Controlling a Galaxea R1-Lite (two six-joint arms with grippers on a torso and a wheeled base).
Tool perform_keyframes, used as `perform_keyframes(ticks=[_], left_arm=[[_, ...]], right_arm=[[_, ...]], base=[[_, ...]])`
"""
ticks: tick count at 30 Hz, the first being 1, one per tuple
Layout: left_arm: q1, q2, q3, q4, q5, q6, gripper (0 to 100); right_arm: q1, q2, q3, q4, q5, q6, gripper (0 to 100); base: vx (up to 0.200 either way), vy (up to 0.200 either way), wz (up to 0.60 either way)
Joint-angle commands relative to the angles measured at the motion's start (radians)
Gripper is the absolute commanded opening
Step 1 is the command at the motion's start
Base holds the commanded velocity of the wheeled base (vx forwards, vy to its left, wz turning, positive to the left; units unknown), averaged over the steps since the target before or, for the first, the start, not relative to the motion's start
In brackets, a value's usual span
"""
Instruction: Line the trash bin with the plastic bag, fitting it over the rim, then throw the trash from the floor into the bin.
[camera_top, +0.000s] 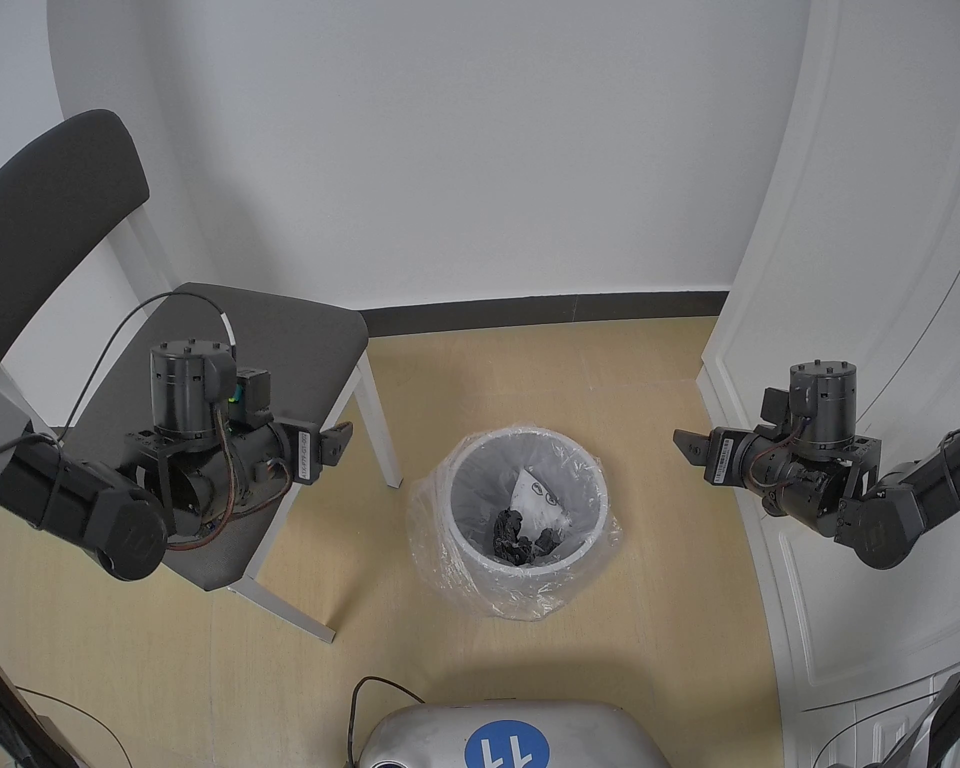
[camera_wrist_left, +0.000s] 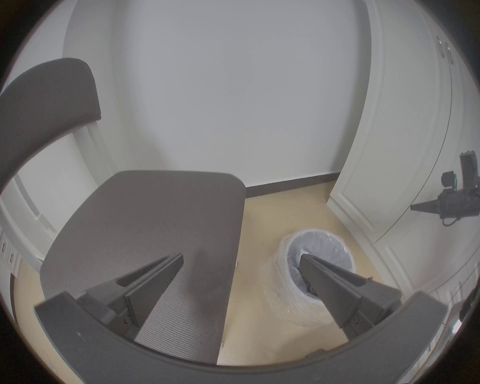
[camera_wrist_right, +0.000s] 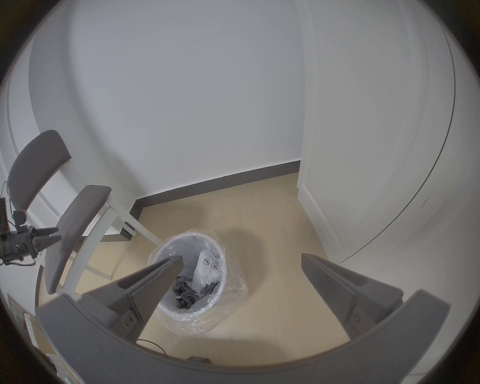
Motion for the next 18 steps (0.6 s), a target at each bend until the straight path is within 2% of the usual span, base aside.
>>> perform_keyframes(ticks=[1,4,11,18], left_arm=[[0.003,-0.078,-0.009,-0.025,0.002,0.004,100],[-0.003,-0.152,0.000,0.009,0.002,0.004,100],[-0.003,-0.372,0.003,0.159,0.006,0.002,100],[0.062,-0.610,-0.001,0.293,0.056,0.004,100]], right_arm=[[-0.016,-0.033,0.005,-0.002,0.005,-0.004,100],[-0.013,-0.086,0.025,-0.002,0.003,-0.007,100],[-0.042,-0.210,0.106,0.000,-0.009,-0.077,100],[-0.091,-0.451,0.224,0.000,-0.012,-0.145,100]], base=[[0.000,0.000,0.00],[0.000,0.000,0.00],[0.000,0.000,0.00],[0.000,0.000,0.00]])
